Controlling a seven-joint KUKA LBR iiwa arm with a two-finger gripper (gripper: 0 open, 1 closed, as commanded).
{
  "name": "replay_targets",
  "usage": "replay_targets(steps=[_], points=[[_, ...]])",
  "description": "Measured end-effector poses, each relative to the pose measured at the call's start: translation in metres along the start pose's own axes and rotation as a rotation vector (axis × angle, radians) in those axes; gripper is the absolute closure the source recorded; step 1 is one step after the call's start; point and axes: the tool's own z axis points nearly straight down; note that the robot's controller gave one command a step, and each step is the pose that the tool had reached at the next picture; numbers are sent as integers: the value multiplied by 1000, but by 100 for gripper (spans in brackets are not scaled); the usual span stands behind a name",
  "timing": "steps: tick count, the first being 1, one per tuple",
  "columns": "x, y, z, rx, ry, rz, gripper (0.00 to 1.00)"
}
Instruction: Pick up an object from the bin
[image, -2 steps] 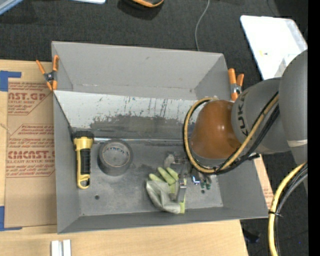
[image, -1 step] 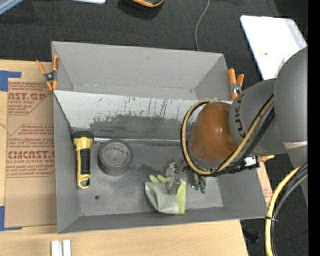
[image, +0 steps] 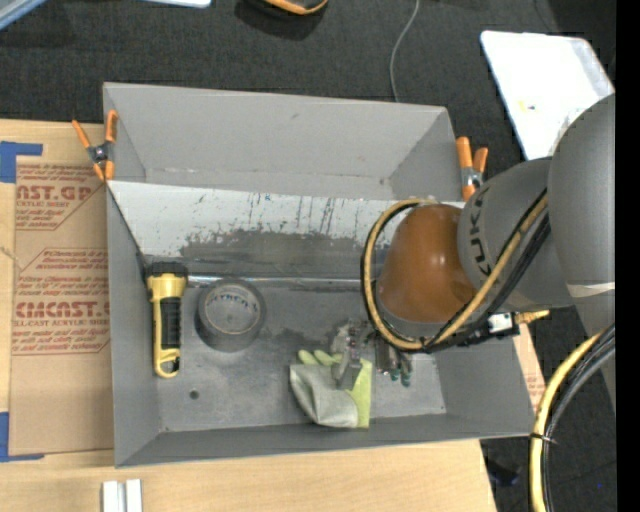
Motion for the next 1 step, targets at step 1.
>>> replay_targets(steps=[1], points=[[1, 0, -13, 0, 3, -1, 100]])
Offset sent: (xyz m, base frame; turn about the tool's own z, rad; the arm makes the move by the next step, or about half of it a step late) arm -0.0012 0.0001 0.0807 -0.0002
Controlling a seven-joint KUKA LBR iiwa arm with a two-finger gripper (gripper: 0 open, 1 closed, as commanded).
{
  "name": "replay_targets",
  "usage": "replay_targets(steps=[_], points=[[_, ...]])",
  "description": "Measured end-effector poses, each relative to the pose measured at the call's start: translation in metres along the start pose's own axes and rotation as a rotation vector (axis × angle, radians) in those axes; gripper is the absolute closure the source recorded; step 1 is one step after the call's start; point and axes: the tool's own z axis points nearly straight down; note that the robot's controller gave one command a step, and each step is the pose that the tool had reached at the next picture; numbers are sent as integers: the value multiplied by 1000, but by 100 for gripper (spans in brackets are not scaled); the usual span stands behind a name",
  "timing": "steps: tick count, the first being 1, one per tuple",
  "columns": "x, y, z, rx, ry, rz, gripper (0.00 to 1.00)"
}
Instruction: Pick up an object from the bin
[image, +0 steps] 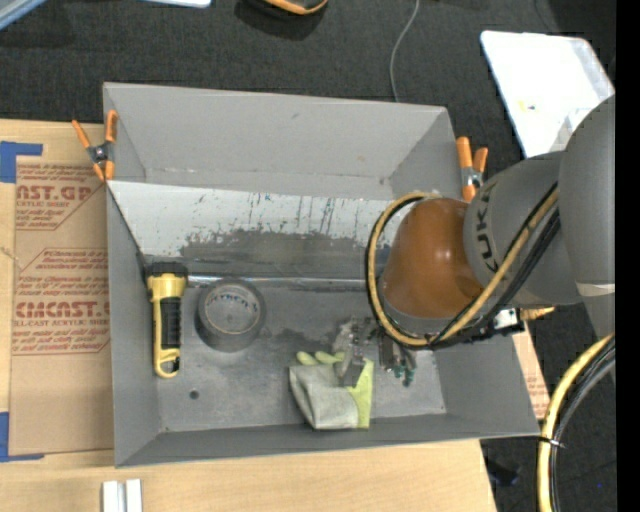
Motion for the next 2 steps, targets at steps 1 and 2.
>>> replay_targets(steps=[1, 2], points=[[2, 0, -34, 0, 6, 0, 100], [0, 1, -58, -1, 3, -2, 100]])
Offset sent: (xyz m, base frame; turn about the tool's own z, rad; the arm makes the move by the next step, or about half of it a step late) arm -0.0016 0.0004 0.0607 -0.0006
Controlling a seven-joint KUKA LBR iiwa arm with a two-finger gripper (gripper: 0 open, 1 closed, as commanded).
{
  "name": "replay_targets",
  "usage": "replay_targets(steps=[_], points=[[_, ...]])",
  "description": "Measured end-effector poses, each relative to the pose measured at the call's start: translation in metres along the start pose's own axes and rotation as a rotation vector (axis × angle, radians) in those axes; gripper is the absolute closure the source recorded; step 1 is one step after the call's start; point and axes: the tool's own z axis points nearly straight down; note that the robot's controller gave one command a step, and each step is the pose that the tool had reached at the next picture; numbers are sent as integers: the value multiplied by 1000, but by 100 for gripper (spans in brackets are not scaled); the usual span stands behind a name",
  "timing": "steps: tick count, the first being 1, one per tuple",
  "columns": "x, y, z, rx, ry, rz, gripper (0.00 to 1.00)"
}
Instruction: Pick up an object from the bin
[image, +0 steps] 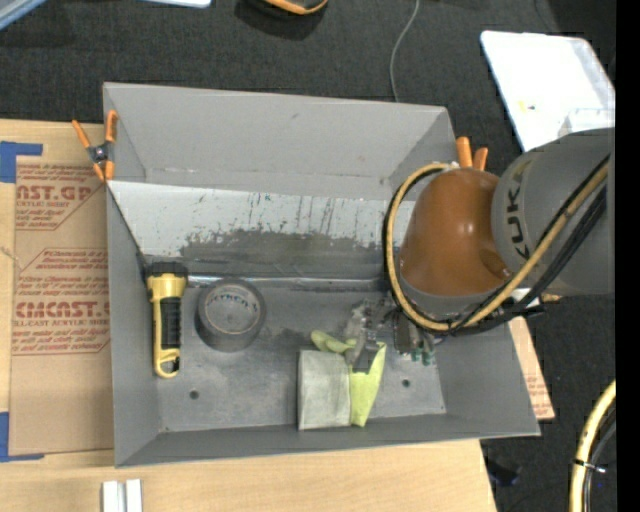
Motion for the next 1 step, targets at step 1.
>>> replay_targets(steps=[1], points=[[0, 0, -21, -1, 1, 0, 100]])
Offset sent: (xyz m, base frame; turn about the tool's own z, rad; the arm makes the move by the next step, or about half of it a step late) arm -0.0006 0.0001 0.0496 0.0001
